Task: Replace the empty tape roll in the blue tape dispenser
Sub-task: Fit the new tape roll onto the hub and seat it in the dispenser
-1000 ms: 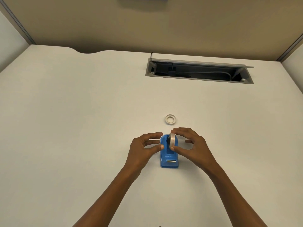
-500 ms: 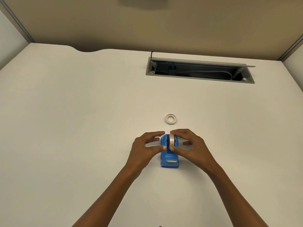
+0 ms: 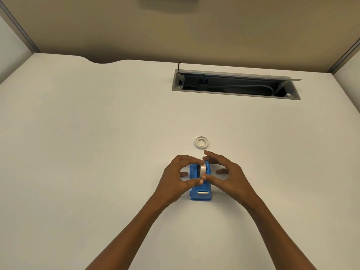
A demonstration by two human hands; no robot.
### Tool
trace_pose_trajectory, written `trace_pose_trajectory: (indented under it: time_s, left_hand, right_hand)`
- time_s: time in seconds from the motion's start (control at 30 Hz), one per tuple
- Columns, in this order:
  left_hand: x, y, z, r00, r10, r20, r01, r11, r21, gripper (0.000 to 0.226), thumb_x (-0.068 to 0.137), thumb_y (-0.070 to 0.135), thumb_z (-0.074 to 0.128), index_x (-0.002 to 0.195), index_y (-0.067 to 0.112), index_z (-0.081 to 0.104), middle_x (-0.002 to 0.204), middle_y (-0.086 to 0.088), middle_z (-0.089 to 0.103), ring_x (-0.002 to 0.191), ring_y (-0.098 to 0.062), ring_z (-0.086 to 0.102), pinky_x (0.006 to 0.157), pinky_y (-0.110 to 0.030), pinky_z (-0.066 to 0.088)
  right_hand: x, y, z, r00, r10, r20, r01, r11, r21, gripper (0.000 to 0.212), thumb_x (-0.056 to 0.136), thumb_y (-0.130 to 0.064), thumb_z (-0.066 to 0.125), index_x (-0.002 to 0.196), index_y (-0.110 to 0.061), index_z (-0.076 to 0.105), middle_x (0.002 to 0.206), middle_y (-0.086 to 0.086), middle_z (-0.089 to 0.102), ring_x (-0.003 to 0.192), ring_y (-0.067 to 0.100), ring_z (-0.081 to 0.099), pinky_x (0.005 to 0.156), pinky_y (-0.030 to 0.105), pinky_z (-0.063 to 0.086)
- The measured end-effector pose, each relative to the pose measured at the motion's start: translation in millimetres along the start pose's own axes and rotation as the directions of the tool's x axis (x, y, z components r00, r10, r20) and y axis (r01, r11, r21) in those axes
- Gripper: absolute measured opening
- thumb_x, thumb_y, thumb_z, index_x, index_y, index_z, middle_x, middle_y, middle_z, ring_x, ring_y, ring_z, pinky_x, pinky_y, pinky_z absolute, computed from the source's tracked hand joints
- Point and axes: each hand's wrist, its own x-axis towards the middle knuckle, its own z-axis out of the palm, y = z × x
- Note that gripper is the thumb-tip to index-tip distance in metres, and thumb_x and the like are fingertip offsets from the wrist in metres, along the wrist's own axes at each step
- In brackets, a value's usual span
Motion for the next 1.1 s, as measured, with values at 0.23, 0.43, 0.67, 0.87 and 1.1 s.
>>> trace_pose_trajectory:
  time_s: [0.23,0.43,0.67,0.87,1.1]
  left_hand:
    - [3,-3,2,1.0,0.013,-0.02,-0.013,1.0,0.0,0.038,0.074,0.022,0.075,0.105,0.036,0.058,0.115,0.01,0.054,0.102,-0.002,0.053,0.076,-0.009,0.047]
    - [4,-6,3,0.999,0.032,-0.008,-0.032,0.999,0.01,0.036,0.078,0.026,0.072,0.106,0.04,0.055,0.113,0.014,0.052,0.101,0.005,0.052,0.076,-0.009,0.048]
    - [3,-10,6,0.998,0.061,-0.026,-0.062,0.998,-0.03,0.038,0.081,0.025,0.07,0.102,0.05,0.051,0.109,0.02,0.051,0.103,0.002,0.054,0.077,-0.006,0.049]
    - [4,-16,9,0.998,0.053,-0.034,-0.055,0.997,-0.054,0.044,0.079,0.025,0.07,0.112,0.044,0.047,0.119,0.008,0.052,0.106,-0.009,0.054,0.077,-0.005,0.048]
    - [5,-17,10,0.998,0.04,-0.041,-0.043,0.997,-0.071,0.064,0.07,0.038,0.067,0.128,0.034,0.042,0.122,0.002,0.055,0.113,-0.01,0.053,0.082,-0.017,0.051]
  right_hand:
    - [-5,2,-2,0.995,-0.067,-0.078,0.074,0.993,0.088,0.024,0.081,-0.025,0.066,0.104,-0.02,0.069,0.12,-0.007,0.062,0.112,0.006,0.057,0.083,0.017,0.05]
    - [-5,2,-2,0.99,-0.126,-0.071,0.129,0.991,0.043,0.026,0.079,-0.022,0.053,0.092,-0.016,0.075,0.123,-0.002,0.06,0.115,0.006,0.054,0.087,0.008,0.045]
    - [-3,7,3,0.988,-0.139,-0.068,0.14,0.99,0.007,0.027,0.081,-0.022,0.057,0.103,-0.03,0.07,0.122,-0.01,0.058,0.113,0.002,0.054,0.085,0.014,0.049]
    - [-1,9,5,0.991,-0.113,-0.07,0.114,0.993,0.018,0.028,0.082,-0.028,0.063,0.108,-0.023,0.07,0.121,-0.008,0.059,0.111,0.004,0.055,0.077,0.011,0.05]
    - [2,5,9,0.995,-0.068,-0.067,0.071,0.996,0.05,0.027,0.081,-0.022,0.068,0.105,-0.034,0.065,0.115,-0.01,0.061,0.106,0.002,0.056,0.075,0.014,0.052]
